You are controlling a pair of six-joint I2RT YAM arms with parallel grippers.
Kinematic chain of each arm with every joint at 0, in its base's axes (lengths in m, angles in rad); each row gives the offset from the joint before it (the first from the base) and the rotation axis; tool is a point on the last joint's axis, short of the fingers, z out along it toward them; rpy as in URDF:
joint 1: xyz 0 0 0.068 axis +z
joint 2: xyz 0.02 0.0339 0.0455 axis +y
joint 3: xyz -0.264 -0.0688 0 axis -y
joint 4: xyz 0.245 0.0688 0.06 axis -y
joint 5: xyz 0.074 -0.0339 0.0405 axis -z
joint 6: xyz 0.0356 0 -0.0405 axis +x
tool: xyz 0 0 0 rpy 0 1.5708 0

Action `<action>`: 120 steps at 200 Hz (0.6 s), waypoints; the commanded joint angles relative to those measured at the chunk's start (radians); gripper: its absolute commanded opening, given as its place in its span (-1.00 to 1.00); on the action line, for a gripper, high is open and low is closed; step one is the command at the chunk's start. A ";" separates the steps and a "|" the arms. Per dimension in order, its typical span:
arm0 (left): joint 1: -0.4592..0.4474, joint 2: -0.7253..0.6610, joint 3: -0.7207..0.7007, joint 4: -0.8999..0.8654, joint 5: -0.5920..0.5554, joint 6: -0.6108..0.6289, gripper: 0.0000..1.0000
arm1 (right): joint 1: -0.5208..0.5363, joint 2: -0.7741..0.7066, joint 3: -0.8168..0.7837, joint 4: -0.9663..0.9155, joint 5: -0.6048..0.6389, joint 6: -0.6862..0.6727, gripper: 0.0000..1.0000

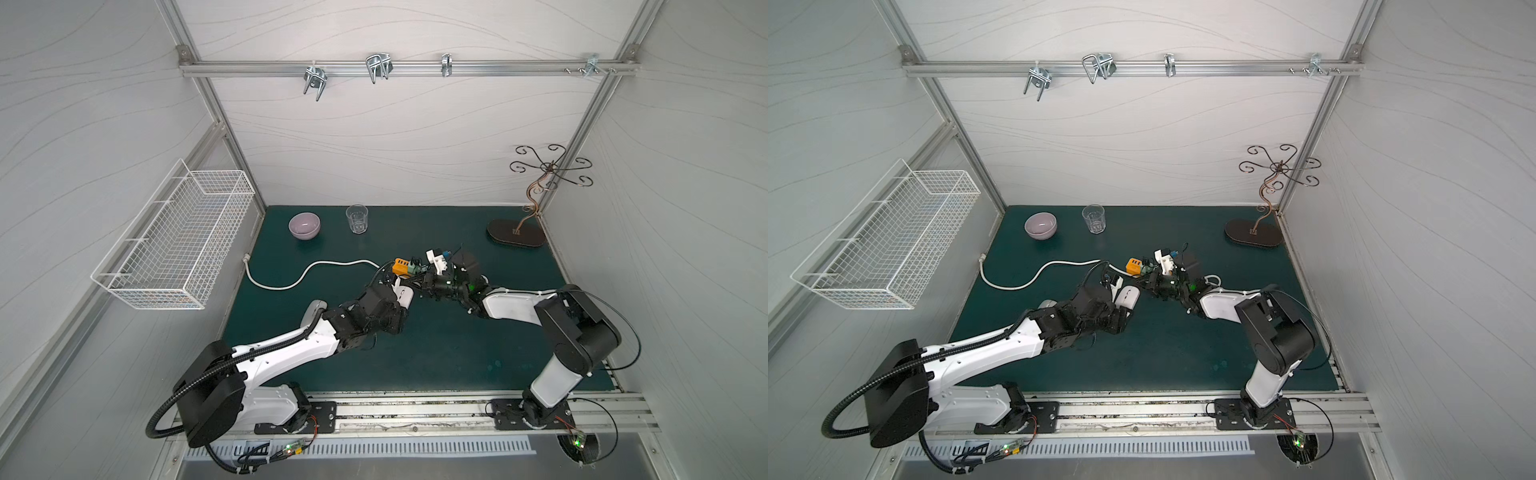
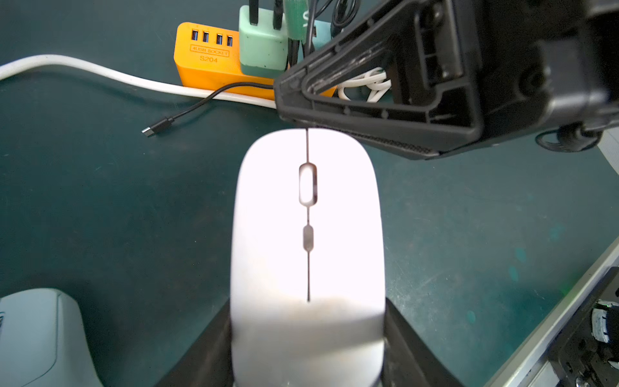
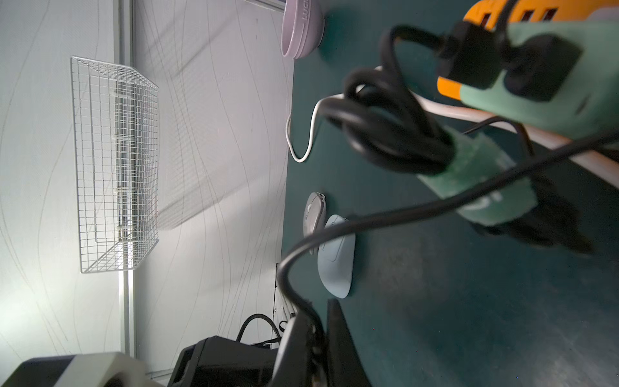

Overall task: Unplug the wireless mouse
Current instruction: Remove the power cord from the mouse.

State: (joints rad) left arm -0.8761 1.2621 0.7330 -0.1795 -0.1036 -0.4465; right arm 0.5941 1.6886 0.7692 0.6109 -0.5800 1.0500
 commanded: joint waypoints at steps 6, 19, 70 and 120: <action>-0.026 -0.014 0.011 -0.165 0.054 0.018 0.03 | -0.067 0.028 0.034 0.035 0.165 -0.019 -1.00; -0.025 -0.021 0.004 -0.173 0.057 0.023 0.03 | -0.073 0.029 0.036 0.036 0.164 -0.020 -1.00; -0.029 -0.013 -0.006 -0.182 0.079 0.038 0.03 | -0.086 0.033 0.056 0.026 0.157 -0.025 -1.00; -0.031 -0.012 0.006 -0.242 0.088 0.094 0.02 | -0.094 0.037 0.062 0.022 0.152 -0.031 -1.00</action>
State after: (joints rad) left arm -0.8955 1.2583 0.7307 -0.3168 -0.0521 -0.3935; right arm 0.5308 1.7149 0.8143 0.6010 -0.5129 1.0397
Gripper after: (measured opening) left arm 0.601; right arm 0.089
